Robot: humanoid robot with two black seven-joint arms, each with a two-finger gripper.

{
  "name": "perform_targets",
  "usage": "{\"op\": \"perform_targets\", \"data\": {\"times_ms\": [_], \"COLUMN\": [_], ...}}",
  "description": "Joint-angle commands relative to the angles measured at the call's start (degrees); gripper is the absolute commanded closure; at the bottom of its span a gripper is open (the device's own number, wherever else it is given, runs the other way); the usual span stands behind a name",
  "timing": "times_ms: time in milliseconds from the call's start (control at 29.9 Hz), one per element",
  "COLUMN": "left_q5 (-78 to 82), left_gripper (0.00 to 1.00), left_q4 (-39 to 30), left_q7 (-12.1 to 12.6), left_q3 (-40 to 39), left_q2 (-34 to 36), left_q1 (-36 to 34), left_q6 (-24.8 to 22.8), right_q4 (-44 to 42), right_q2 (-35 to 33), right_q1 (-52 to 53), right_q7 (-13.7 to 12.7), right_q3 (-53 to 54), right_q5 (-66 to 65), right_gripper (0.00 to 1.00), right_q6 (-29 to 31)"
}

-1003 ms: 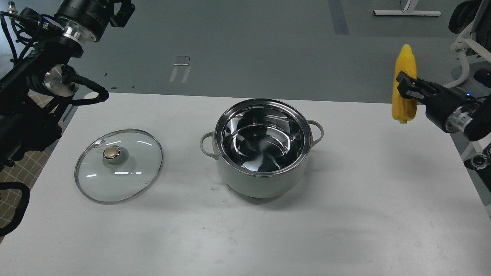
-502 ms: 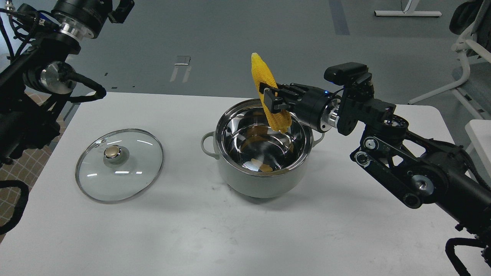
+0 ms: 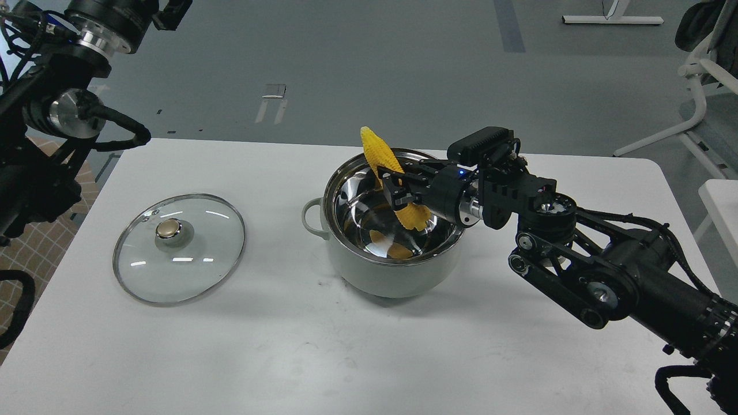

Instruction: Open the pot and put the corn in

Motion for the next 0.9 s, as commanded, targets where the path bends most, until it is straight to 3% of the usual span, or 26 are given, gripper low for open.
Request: {"op": "perform_targets", "data": {"times_ms": [0,67,100,602,736,869], "left_q5": [0.0,0.0,0.0,0.0,0.0,-0.1], "left_gripper": [0.02,0.02,0.02,0.02,0.02,0.02], "left_q4": [-0.5,-0.5,-0.5,-0.5,-0.5,-0.5], "left_q7": [-0.1,-0.1,-0.1,0.0,-0.1,-0.4], "left_q3": [-0.1,-0.1,-0.1,-0.3,-0.3,-0.5], "left_q2": [-0.1,-0.2,-0.3,-0.2,-0.1,0.5], "left_q1": [0.0,0.0,0.0,-0.1,-0.4,-0.4], "left_q6": [0.0,0.0,0.0,0.0,0.2,0.1], "right_q4": [0.5,0.7,0.9,3.4,3.4,2.6], "right_q2": [-0.4,-0.5,-0.8,-1.8,-1.2,-0.9], "right_q1": [-1.0,-1.3,-1.4,-1.3,-0.4,2.8], "right_q7": [0.0,0.0,0.0,0.1,0.2,0.6], "right_q3": [0.0,0.0,0.0,1.2,6.8,19.9], "right_q5": [0.1,0.1,0.1,0.1,0.4,1.2], "right_gripper": [0.31,0.17,0.01,0.0,0.0,0.0], "right_q6": [0.0,0.0,0.0,-0.1,-0.4,-0.9]}}
